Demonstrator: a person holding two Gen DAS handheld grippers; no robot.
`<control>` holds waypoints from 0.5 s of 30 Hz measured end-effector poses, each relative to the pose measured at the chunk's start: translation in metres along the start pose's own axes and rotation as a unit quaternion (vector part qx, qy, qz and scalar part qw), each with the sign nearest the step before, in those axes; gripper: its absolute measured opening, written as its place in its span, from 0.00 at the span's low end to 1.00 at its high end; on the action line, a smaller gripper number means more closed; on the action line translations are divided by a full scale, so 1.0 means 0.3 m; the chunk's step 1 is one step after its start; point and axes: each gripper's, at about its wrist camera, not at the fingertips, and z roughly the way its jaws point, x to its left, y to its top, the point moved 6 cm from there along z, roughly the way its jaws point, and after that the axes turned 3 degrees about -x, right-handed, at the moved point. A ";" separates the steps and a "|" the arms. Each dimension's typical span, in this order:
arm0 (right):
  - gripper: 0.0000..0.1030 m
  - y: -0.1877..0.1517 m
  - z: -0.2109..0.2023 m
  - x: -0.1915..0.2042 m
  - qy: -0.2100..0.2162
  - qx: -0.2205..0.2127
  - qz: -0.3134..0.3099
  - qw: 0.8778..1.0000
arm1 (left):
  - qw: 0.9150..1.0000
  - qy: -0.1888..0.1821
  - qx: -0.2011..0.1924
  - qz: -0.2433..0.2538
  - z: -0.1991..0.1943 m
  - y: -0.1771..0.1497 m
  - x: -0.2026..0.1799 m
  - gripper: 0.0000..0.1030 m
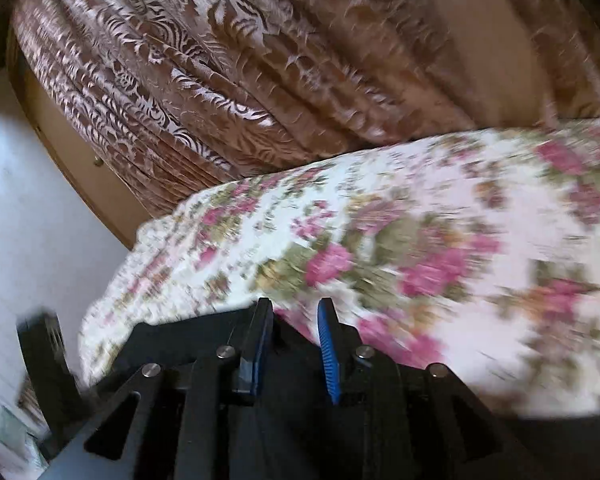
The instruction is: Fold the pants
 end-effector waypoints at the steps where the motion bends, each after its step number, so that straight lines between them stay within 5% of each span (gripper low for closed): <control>1: 0.22 -0.021 -0.027 -0.003 -0.006 0.006 -0.013 1.000 | 1.000 -0.013 0.003 0.018 -0.002 0.002 -0.041 0.63; 5: 0.21 -0.121 -0.080 -0.029 -0.038 0.056 -0.060 0.996 | 0.996 -0.036 0.026 0.079 0.041 -0.011 -0.171 0.46; 10: 0.06 -0.168 -0.073 -0.100 -0.112 0.071 -0.093 0.987 | 0.992 -0.015 0.071 0.105 0.176 -0.025 -0.211 0.42; 15: 0.00 -0.189 -0.059 -0.162 -0.134 0.057 -0.075 0.987 | 0.993 -0.006 0.052 0.109 0.231 0.014 -0.188 0.46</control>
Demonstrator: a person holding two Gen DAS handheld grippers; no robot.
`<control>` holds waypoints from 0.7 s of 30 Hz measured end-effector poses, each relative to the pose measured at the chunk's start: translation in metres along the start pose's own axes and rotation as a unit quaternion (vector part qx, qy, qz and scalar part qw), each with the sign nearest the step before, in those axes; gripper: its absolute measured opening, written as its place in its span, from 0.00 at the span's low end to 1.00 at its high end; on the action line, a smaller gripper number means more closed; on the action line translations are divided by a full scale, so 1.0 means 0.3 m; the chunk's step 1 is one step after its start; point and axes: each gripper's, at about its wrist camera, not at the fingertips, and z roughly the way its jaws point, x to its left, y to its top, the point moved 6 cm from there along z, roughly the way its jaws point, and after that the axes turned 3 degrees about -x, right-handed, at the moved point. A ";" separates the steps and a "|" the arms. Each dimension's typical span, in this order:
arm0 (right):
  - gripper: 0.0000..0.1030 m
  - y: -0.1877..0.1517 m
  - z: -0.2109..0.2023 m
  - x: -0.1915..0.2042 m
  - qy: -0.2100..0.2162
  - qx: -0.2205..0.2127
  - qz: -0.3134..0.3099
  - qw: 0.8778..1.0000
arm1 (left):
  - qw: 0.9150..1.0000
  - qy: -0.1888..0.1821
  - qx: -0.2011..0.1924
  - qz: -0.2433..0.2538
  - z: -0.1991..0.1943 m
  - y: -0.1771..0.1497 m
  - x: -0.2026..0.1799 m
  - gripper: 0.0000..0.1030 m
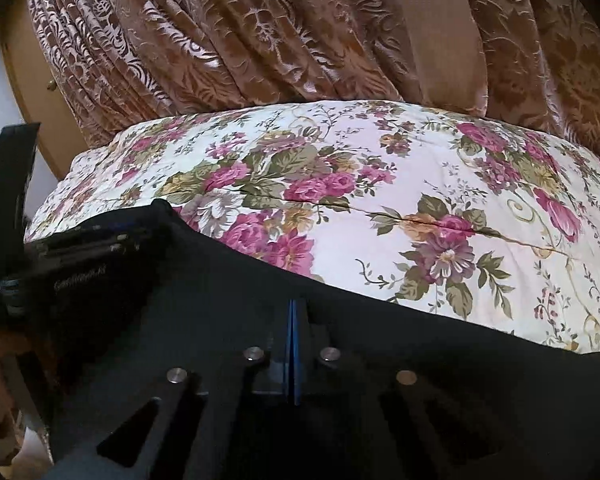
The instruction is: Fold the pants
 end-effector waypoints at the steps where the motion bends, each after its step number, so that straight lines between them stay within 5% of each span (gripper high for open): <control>1: 0.00 0.004 0.002 -0.002 0.000 -0.004 0.001 1.000 | 1.000 -0.003 -0.002 -0.003 0.008 -0.002 0.003 0.46; 10: 0.00 0.001 -0.013 -0.031 0.057 -0.020 0.051 0.997 | 0.999 -0.010 -0.011 -0.029 -0.032 -0.008 0.017 0.48; 13: 0.05 0.006 -0.058 -0.047 0.079 -0.044 0.073 0.993 | 0.999 0.015 -0.026 -0.035 -0.102 -0.021 0.006 0.62; 15: 0.15 0.011 -0.118 -0.049 0.069 -0.067 0.077 0.992 | 0.999 0.022 -0.034 -0.035 -0.136 -0.038 -0.007 0.74; 21: 0.17 -0.060 -0.241 -0.088 0.001 -0.073 0.094 0.993 | 0.998 0.034 -0.025 -0.051 -0.154 -0.109 -0.012 0.79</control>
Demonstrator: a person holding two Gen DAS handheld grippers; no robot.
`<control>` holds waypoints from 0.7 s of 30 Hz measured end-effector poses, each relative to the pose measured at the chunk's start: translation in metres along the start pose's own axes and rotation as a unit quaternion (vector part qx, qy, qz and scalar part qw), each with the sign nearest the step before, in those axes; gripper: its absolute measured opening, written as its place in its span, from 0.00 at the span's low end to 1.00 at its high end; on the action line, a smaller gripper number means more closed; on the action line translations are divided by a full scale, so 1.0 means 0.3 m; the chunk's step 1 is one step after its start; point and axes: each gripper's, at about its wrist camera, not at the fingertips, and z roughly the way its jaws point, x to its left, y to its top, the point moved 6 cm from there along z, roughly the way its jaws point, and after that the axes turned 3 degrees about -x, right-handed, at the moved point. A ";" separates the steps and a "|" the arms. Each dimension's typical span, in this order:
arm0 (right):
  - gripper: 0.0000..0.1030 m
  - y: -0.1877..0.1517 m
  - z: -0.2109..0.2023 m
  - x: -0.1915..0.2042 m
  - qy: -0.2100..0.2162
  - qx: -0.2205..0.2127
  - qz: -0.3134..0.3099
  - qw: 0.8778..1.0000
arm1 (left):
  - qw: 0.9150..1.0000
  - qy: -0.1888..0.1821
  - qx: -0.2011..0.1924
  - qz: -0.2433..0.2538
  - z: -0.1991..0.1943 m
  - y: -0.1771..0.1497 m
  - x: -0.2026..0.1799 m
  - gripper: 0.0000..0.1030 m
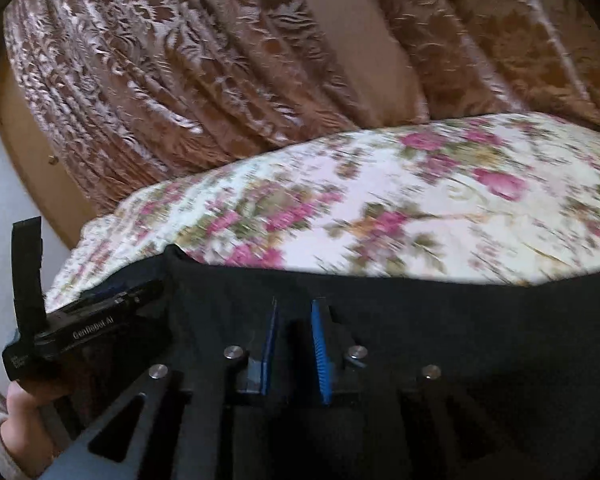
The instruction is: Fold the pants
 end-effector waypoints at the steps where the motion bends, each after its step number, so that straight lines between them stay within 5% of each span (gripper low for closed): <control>1: 0.17 -0.009 -0.017 -0.013 -0.009 0.001 0.002 1.000 | 1.000 0.000 0.012 -0.005 0.017 -0.018 0.007 0.81; 12: 0.25 -0.090 -0.209 -0.290 -0.131 0.003 0.040 0.991 | 1.000 -0.005 0.006 0.009 0.033 -0.044 -0.010 0.93; 21: 0.25 -0.139 -0.355 -0.442 -0.176 -0.011 0.087 0.980 | 1.000 -0.006 0.003 0.010 0.031 -0.046 -0.008 0.94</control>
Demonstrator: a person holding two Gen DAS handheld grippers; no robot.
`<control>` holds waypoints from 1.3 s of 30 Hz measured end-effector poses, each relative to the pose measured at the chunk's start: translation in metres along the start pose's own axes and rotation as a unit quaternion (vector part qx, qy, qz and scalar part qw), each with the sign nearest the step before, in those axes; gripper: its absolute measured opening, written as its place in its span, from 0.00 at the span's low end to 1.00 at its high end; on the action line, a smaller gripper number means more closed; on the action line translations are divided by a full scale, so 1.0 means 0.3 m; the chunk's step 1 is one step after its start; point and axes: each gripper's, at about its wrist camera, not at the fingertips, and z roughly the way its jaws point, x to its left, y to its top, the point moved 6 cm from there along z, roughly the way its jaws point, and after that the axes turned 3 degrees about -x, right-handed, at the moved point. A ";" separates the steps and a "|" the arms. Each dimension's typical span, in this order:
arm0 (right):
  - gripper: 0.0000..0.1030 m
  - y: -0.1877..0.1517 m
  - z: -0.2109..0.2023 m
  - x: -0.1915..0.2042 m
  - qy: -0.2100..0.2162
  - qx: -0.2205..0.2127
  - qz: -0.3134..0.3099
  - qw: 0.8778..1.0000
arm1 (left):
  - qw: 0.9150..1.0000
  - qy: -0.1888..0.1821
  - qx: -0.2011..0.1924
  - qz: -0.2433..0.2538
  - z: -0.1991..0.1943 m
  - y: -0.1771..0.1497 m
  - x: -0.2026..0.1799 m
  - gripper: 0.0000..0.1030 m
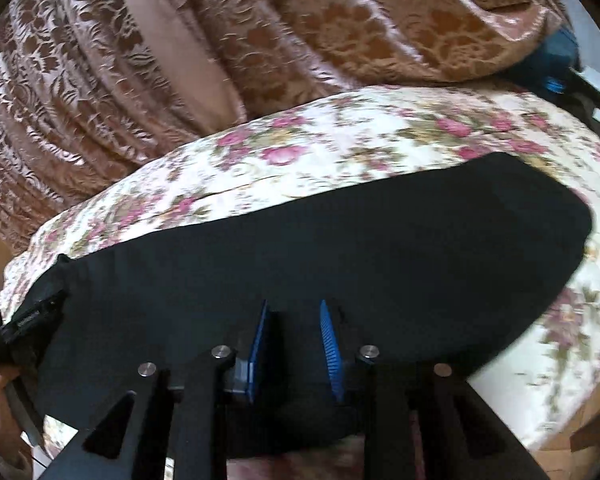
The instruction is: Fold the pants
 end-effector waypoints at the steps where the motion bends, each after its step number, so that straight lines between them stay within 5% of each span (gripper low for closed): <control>1: 0.25 -0.002 -0.014 -0.031 -0.012 -0.003 0.004 1.000 | 1.000 0.000 0.000 0.000 0.000 0.000 0.000 0.94; 13: 0.27 -0.016 -0.148 -0.296 -0.067 -0.038 0.097 0.992 | 1.000 -0.006 0.000 -0.004 -0.002 -0.002 0.000 0.95; 17: 0.44 -0.036 -0.159 -0.383 -0.088 -0.031 0.130 0.987 | 1.000 -0.005 0.000 -0.002 -0.003 -0.003 -0.001 0.95; 21: 0.46 -0.054 -0.148 -0.473 -0.056 -0.031 0.204 0.977 | 1.000 -0.006 0.000 -0.002 -0.003 -0.003 -0.002 0.95; 28: 0.47 -0.020 -0.108 -0.526 -0.021 -0.051 0.248 0.967 | 1.000 -0.006 0.000 -0.002 -0.005 -0.003 0.000 0.95; 39: 0.47 0.035 -0.039 -0.602 0.025 -0.085 0.342 0.936 | 1.000 -0.008 -0.001 -0.004 -0.007 -0.004 -0.002 0.95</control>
